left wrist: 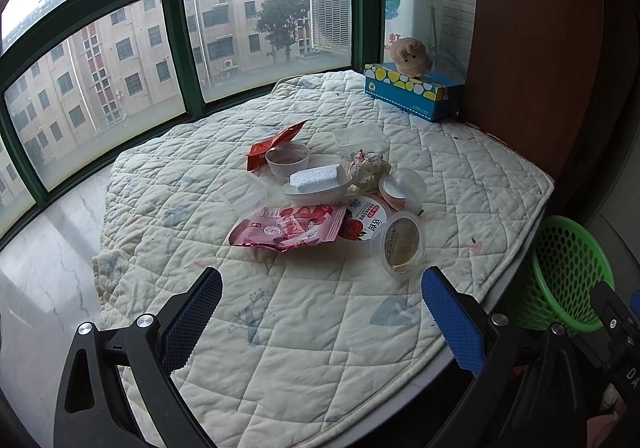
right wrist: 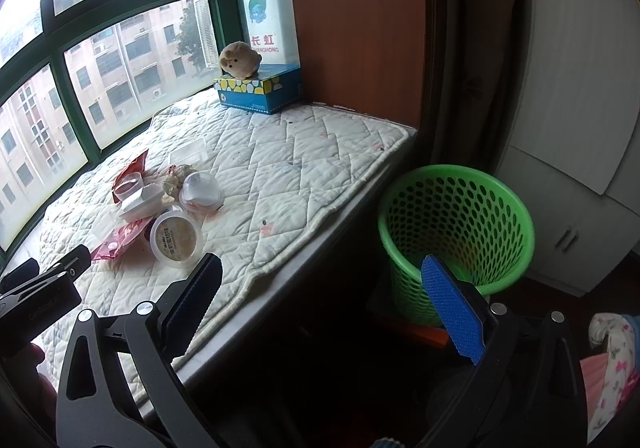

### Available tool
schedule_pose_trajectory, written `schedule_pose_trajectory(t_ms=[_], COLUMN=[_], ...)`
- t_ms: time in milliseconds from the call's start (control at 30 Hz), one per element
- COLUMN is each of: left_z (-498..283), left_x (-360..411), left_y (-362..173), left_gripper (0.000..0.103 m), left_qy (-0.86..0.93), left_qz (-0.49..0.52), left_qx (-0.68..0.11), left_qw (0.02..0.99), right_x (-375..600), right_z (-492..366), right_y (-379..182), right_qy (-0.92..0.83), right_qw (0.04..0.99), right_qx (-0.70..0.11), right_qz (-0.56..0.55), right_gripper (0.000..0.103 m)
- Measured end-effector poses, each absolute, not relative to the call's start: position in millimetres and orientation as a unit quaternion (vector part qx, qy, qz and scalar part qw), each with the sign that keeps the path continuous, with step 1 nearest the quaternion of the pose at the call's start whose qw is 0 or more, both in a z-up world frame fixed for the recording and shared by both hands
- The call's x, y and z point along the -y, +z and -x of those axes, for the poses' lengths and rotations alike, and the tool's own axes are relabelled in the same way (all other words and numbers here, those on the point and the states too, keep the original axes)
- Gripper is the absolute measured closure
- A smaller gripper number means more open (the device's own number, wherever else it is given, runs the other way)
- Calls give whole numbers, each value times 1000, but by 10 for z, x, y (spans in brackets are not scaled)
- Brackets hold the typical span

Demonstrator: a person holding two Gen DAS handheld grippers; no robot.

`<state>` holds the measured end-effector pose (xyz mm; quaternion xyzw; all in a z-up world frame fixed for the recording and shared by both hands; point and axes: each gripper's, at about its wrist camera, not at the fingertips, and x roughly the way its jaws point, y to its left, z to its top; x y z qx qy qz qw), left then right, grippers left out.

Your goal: Collect trash

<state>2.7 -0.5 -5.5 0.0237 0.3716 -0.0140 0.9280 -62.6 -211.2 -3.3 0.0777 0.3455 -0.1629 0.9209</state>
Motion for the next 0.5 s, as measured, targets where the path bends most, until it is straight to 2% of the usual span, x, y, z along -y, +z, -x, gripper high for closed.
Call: schedule_pose_trajectory(t_ms=[500], left_z=[3], left_x=[-34], left_y=[-109], left_gripper=[6], left_qy=[-14], left_qz=[-25], left_qx=[-376], left_qw=[926], right_x=[2136], right_z=[590], right_y=[-57], right_qy=[-162], right_qw=[918], right_qx=[-352], right_qz=[-81], right_gripper=[5])
